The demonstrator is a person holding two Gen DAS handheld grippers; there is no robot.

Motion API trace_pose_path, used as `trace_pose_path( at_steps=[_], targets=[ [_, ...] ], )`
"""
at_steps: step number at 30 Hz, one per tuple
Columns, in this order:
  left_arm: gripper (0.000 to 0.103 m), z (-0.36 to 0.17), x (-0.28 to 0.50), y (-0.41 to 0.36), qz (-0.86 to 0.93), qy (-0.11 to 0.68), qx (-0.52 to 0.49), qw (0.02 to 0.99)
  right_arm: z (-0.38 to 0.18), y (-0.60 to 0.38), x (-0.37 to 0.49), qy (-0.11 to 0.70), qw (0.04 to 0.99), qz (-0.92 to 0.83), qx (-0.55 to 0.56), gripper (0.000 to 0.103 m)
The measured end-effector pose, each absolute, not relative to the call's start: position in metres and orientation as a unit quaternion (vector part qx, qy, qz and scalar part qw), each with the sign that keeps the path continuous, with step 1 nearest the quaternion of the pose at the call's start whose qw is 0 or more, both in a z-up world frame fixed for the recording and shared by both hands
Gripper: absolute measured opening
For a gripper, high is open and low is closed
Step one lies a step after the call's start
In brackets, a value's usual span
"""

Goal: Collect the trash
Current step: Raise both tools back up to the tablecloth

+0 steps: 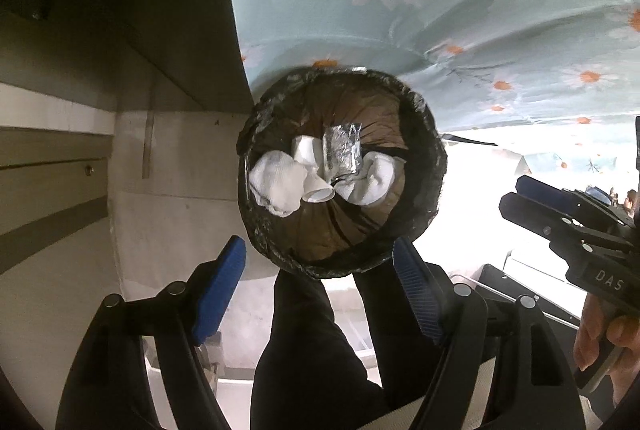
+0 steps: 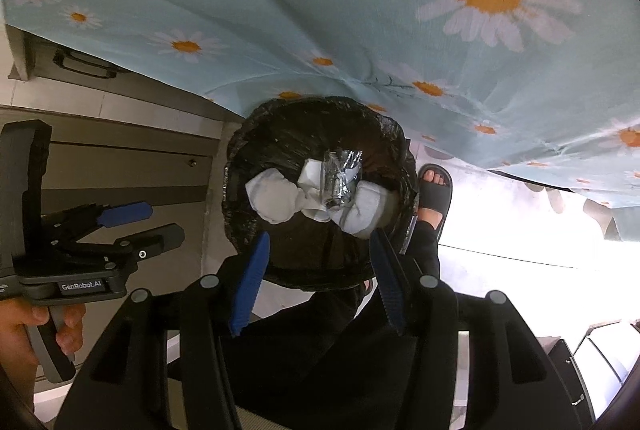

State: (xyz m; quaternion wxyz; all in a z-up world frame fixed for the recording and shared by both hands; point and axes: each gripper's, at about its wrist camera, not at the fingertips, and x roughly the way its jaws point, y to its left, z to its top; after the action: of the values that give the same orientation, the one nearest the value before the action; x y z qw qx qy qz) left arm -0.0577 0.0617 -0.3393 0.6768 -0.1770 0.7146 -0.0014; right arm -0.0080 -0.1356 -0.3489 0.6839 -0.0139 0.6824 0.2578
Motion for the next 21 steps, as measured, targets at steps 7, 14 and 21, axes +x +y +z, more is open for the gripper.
trace_pose_path(
  at_steps=[7,14,21],
  targets=[
    [0.074,-0.290,-0.056,0.061,-0.012,0.685,-0.166,0.709,-0.310,-0.134,-0.014,0.653,0.708,0.268,-0.016,0.053],
    [0.074,-0.240,-0.053,0.060,-0.029,0.651,-0.158,0.742,-0.259,-0.143,-0.023,0.616,0.734,0.286,0.005,0.053],
    [0.074,-0.186,-0.045,0.057,-0.050,0.612,-0.140,0.777,-0.193,-0.149,-0.028,0.558,0.772,0.305,0.020,0.053]
  ],
)
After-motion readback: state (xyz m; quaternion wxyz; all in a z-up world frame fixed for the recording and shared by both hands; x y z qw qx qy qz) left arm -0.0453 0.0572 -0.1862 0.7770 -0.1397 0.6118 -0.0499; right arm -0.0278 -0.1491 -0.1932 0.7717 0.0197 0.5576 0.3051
